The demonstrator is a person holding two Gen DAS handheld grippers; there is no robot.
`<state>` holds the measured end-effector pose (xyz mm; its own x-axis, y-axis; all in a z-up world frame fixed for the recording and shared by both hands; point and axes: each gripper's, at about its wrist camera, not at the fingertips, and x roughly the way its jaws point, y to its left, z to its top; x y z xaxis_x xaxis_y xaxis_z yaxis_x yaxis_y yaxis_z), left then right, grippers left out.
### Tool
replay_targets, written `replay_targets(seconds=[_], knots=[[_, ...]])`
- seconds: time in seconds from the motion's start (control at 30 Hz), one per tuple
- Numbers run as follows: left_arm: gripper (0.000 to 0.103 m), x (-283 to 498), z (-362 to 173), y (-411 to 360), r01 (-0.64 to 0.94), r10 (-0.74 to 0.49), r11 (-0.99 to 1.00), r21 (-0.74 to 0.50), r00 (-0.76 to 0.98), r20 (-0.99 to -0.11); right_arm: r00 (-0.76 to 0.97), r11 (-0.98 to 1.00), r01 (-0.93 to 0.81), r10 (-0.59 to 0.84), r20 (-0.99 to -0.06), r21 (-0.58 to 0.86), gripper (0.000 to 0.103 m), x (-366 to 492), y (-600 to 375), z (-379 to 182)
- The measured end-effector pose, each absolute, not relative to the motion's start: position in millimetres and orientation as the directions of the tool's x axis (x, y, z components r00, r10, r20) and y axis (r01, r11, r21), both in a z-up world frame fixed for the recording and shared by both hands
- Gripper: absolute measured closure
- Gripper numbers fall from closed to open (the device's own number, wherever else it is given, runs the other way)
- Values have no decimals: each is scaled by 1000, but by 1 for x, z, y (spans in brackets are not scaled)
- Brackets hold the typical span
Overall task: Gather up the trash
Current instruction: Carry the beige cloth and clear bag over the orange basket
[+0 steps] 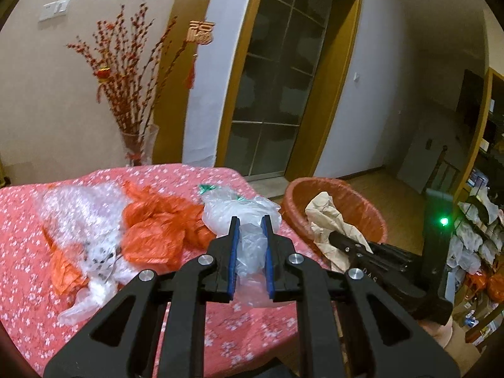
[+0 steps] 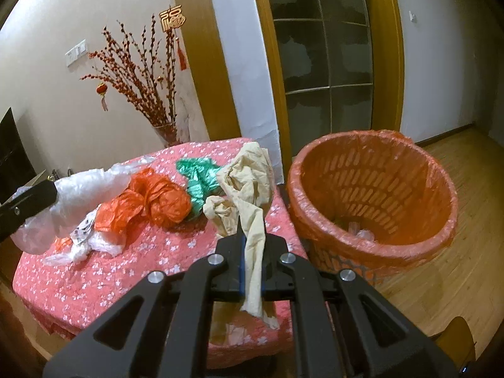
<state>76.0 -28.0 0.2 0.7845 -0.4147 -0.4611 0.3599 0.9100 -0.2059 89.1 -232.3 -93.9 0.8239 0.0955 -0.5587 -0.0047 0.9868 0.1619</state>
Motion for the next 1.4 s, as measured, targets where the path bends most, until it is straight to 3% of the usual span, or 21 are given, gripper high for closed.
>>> replay_targets(seconds=[0.6,1.13,1.3,1.4], knots=[[89,141,15,-142,561,-598,796,-226,674,-433,851,948,261,-135,-508,184,95,100,-356,-66],[89,177,-8,-201,604,-645,752,-265,589,-487,838,919,320,-159,-522,233,95,140,-399,-74],[89,187,-19,-218,603,-648,745,-285,555,-522,824,899,331,-127,-552,287,91,155,-418,-88],[84,190,-26,-226,601,-644,745,-290,534,-547,812,895,335,-115,-572,295,78,162,-424,-96]])
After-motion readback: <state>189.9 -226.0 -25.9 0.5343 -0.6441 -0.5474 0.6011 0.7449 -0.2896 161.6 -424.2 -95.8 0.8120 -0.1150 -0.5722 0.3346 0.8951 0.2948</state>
